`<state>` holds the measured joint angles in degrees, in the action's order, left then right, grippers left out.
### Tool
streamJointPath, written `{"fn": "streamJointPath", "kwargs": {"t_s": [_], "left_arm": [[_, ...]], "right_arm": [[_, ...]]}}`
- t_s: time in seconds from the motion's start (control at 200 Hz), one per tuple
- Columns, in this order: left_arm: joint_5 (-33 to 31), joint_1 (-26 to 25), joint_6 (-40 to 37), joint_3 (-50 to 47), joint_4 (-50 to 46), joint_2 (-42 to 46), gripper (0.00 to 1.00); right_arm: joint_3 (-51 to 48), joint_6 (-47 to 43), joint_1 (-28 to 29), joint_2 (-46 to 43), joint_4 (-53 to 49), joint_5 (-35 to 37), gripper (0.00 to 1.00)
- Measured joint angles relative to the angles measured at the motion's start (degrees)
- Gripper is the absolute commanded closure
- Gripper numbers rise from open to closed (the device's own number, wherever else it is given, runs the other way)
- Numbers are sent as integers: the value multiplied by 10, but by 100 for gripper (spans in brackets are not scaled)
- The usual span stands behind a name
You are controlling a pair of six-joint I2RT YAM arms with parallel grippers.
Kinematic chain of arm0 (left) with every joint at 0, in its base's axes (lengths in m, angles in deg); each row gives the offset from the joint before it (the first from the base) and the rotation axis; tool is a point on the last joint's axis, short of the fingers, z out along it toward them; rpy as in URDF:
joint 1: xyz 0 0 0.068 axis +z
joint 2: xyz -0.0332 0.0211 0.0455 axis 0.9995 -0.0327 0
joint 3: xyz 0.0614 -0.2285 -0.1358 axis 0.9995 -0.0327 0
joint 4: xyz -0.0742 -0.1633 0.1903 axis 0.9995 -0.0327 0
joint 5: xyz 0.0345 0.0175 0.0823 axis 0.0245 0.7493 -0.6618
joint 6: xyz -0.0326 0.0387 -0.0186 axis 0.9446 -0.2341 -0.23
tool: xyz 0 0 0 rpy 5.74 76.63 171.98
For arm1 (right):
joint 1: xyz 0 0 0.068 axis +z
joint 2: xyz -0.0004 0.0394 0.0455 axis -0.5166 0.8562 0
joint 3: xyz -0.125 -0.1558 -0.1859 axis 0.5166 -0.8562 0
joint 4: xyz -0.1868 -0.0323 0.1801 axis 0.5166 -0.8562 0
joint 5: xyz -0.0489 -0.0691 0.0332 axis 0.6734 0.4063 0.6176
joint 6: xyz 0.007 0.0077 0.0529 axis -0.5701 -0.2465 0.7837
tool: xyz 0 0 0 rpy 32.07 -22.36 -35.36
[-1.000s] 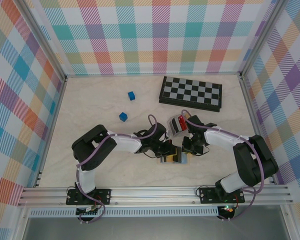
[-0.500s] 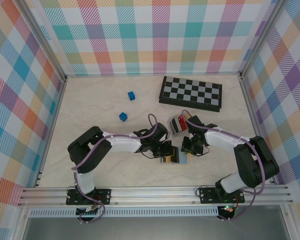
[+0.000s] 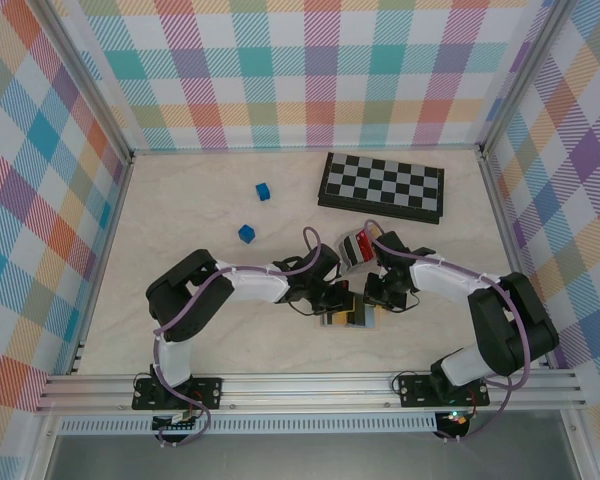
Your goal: Put the credit cards into the card holder
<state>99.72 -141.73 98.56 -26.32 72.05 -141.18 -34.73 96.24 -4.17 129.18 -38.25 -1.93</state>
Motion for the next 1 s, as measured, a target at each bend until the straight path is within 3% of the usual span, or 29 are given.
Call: {"fn": "streamJointPath", "kwargs": {"t_s": [0.215,0.68,1.0], "left_arm": [[-18,-5,-5,2,-15,0,83],[-53,-11,-31,14,-80,16,77],[-63,-11,-45,19,-108,22,73]], "right_arm": [[-3,4,0,-13,-3,16,73],[-19,2,-5,-21,-8,25,82],[-19,2,-7,-17,-4,17,82]]}}
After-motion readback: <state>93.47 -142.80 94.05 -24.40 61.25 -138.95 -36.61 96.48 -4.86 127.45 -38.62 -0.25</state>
